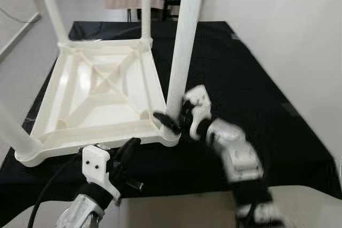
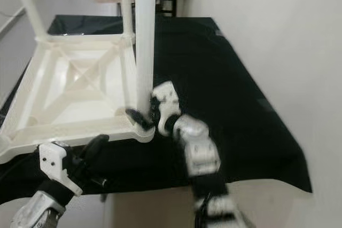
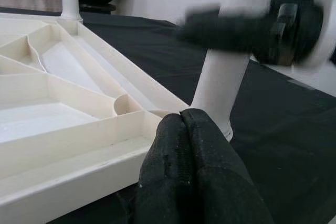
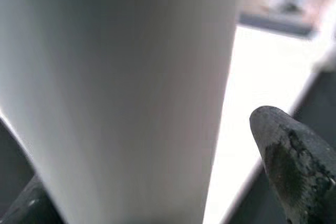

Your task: Building children table

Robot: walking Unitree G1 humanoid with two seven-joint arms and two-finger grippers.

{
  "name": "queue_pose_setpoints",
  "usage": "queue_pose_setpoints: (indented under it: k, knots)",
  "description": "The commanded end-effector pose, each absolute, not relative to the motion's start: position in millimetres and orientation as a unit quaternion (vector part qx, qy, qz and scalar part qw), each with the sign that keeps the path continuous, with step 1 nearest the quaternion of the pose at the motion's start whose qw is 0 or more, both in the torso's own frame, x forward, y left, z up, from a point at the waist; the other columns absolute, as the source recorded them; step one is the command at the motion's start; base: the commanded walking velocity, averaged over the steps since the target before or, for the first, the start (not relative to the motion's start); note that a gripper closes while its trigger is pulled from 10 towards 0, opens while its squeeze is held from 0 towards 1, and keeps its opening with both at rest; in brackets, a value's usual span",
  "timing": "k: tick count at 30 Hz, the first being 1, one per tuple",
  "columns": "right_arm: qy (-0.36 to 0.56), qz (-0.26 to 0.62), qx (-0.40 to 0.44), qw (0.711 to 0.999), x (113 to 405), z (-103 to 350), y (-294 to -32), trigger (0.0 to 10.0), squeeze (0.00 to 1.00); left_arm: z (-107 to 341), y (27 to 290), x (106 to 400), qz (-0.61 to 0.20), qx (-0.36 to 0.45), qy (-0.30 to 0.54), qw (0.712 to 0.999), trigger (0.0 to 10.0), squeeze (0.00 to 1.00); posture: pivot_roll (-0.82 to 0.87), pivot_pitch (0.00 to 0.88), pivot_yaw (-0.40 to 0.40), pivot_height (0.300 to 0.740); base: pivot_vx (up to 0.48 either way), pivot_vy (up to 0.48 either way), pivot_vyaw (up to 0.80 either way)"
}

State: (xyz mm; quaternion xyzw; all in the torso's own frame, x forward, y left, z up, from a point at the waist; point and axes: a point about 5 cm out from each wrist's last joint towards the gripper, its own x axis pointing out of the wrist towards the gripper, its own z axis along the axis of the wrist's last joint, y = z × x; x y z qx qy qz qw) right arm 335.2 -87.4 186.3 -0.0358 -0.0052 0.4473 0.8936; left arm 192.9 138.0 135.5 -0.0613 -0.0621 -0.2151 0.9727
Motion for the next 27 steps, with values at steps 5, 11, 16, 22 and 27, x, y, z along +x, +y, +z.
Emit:
queue_pose_setpoints:
  k: [5, 11, 16, 22, 27]
  knots:
    - [0.011, 0.556, -0.039, 0.830, 342, 183, -96, 10.0, 0.00, 129, 137, 192, -0.218, -0.053, -0.042, 0.974, 10.0, 0.00, 0.15, 0.043, -0.100, 0.740, 0.000, 0.000, 0.00]
    - [0.045, 0.607, -0.029, 0.793, 352, 184, -102, 10.0, 0.00, 125, 134, 189, -0.231, -0.042, -0.021, 0.972, 10.0, 0.00, 0.17, 0.033, -0.096, 0.740, 0.000, 0.000, 0.00]
    - [0.063, 0.627, -0.009, 0.776, 358, 187, -107, 0.0, 0.00, 124, 133, 188, -0.236, -0.041, -0.012, 0.971, 10.0, 0.00, 0.17, 0.030, -0.096, 0.740, 0.000, 0.000, 0.00]
    - [0.064, 0.633, 0.005, 0.771, 360, 189, -114, 0.0, 0.00, 123, 133, 186, -0.242, -0.038, -0.005, 0.969, 10.0, 0.00, 0.17, 0.030, -0.093, 0.740, 0.000, 0.000, 0.00]
    - [0.061, 0.611, -0.029, 0.789, 355, 177, -130, 0.0, 0.00, 123, 132, 185, -0.247, -0.037, -0.003, 0.968, 10.0, 0.00, 0.16, 0.039, -0.084, 0.740, 0.000, 0.000, 0.00]
